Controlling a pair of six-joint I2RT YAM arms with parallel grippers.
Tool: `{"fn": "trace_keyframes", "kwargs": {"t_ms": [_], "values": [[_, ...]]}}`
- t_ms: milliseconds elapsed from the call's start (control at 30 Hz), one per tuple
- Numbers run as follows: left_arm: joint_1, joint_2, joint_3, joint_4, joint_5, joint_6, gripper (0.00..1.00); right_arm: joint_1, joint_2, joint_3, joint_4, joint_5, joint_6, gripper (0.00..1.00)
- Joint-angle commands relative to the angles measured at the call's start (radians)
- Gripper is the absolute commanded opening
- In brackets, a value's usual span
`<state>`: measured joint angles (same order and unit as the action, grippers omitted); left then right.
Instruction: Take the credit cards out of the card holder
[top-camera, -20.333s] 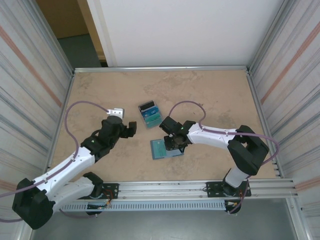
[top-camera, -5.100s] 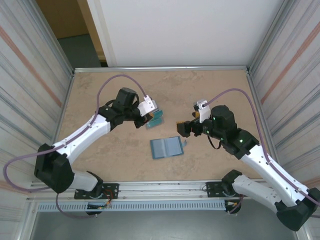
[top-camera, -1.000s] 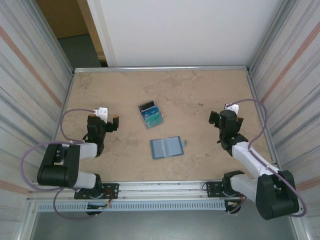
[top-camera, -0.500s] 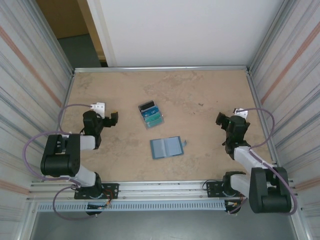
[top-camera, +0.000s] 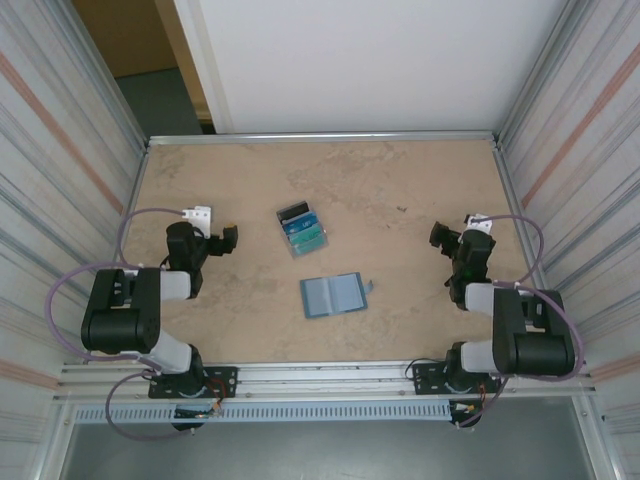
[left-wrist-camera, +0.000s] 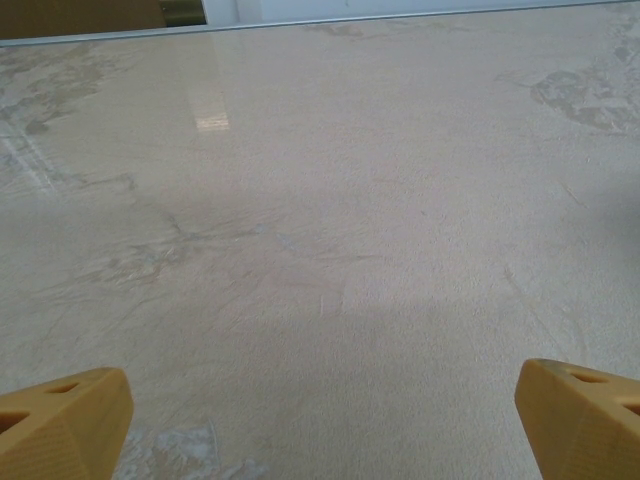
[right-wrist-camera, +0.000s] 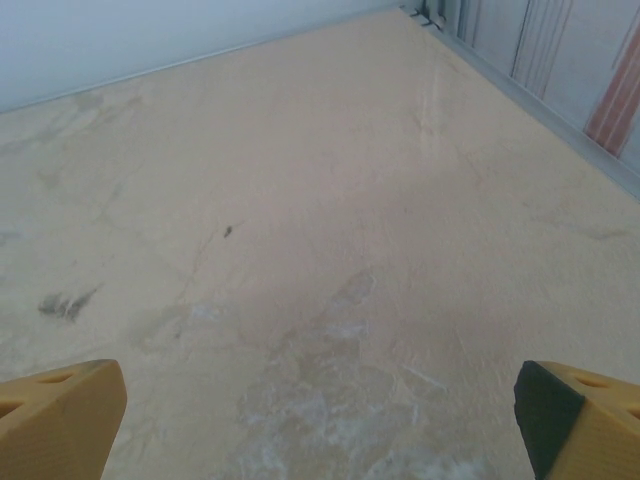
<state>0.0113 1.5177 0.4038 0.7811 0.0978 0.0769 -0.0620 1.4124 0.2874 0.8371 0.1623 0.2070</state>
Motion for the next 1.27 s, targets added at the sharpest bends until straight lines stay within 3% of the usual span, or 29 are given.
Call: {"fn": "trace_keyframes", "kwargs": {"t_ms": [0, 100, 167, 267, 1233], "values": [[-0.005, -0.006, 0.01, 0.006, 0.011, -0.006, 0.99, -0.011, 0.061, 0.003, 0.112, -0.068, -0.038, 0.99], [-0.005, -0.006, 0.009, 0.005, 0.012, -0.003, 0.99, -0.01, 0.132, 0.033, 0.144, -0.132, -0.065, 0.99], [-0.006, -0.007, 0.009, 0.004, 0.011, -0.003, 0.99, -0.022, 0.125, 0.1, -0.004, -0.217, -0.087, 0.99], [-0.005, -0.007, 0.009, 0.004, 0.01, -0.004, 0.99, -0.015, 0.13, 0.114, -0.023, -0.263, -0.117, 0.99], [-0.006, -0.007, 0.01, 0.004, 0.01, -0.004, 0.99, -0.001, 0.13, 0.118, -0.03, -0.236, -0.123, 0.99]]}}
